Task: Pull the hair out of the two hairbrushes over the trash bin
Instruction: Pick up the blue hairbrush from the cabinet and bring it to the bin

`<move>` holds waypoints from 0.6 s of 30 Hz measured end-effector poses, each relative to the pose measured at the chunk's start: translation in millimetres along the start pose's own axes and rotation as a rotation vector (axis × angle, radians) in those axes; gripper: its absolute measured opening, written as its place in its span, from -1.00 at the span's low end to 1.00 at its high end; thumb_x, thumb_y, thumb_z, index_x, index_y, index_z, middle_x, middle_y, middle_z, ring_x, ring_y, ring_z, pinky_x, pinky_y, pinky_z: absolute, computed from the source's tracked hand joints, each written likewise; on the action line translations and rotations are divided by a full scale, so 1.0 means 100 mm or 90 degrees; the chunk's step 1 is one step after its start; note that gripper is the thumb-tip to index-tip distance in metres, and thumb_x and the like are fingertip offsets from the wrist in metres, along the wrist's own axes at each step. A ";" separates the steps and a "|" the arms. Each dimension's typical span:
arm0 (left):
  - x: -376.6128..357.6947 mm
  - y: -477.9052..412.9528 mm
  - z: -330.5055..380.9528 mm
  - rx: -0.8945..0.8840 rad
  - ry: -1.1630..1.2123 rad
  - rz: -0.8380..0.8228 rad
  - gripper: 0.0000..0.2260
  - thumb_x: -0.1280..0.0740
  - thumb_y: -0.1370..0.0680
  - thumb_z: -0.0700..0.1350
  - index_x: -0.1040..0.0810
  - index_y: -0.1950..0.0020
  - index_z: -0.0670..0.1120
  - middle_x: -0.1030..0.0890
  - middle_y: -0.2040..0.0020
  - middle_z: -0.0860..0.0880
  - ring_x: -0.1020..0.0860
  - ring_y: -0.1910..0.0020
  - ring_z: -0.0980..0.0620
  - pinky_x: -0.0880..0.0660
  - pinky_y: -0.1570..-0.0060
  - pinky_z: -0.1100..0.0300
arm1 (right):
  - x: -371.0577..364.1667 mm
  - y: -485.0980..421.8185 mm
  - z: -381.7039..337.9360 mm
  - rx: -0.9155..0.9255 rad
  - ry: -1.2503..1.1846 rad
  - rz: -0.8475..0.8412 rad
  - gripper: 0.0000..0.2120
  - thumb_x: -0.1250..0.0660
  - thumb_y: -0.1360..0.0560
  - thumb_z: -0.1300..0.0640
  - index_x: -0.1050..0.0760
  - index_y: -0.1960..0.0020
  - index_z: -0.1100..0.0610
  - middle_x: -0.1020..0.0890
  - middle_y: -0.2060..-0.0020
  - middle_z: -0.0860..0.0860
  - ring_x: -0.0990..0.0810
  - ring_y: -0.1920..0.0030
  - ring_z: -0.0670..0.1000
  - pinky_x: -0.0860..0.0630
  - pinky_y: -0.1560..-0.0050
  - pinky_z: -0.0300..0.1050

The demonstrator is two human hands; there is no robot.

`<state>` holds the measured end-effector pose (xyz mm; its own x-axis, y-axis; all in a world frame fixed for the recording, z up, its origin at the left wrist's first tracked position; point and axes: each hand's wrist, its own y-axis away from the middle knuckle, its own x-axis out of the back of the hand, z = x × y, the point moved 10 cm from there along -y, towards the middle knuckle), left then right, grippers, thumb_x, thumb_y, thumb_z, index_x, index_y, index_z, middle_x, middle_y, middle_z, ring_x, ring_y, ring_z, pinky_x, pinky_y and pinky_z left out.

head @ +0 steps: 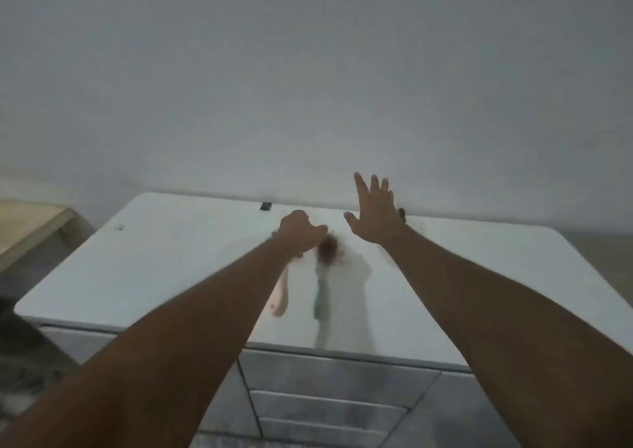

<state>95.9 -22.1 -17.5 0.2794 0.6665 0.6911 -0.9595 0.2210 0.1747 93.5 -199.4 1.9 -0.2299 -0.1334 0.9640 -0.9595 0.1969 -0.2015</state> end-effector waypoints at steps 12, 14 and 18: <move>-0.78 0.27 -0.27 -0.144 -0.281 -0.003 -0.76 -0.35 -0.45 -0.06 -0.46 0.36 -0.15 -0.52 0.56 0.00 -0.48 0.63 0.10 -0.42 0.53 0.31 | -0.71 0.50 0.27 0.006 0.028 0.068 -0.29 -0.23 -0.58 0.05 0.08 -0.59 0.11 -0.05 -0.53 0.30 0.06 -0.53 0.39 0.02 -0.52 0.27; -0.74 0.32 -0.29 -0.139 -0.251 0.033 -0.84 -0.30 -0.42 -0.20 -0.42 0.37 -0.15 -0.51 0.50 -0.04 -0.46 0.59 0.06 -0.34 0.58 0.33 | -0.74 0.58 0.26 0.005 0.018 0.063 -0.30 -0.22 -0.58 0.05 0.08 -0.59 0.10 -0.04 -0.53 0.30 0.06 -0.54 0.38 0.04 -0.53 0.25; -0.64 0.37 -0.38 -0.062 -0.036 0.054 -0.86 -0.25 -0.46 -0.32 -0.37 0.29 -0.19 -0.45 0.34 -0.14 -0.46 0.42 -0.04 -0.43 0.51 0.26 | -0.72 0.68 0.26 0.001 0.018 0.067 -0.31 -0.22 -0.59 0.04 0.07 -0.59 0.09 -0.04 -0.54 0.30 0.06 -0.54 0.37 0.03 -0.54 0.25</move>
<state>44.2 -29.8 -82.2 0.1919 0.6454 0.7394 -0.9708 0.2351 0.0468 40.7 -201.9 -85.9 -0.3250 -0.0848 0.9419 -0.9303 0.2076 -0.3024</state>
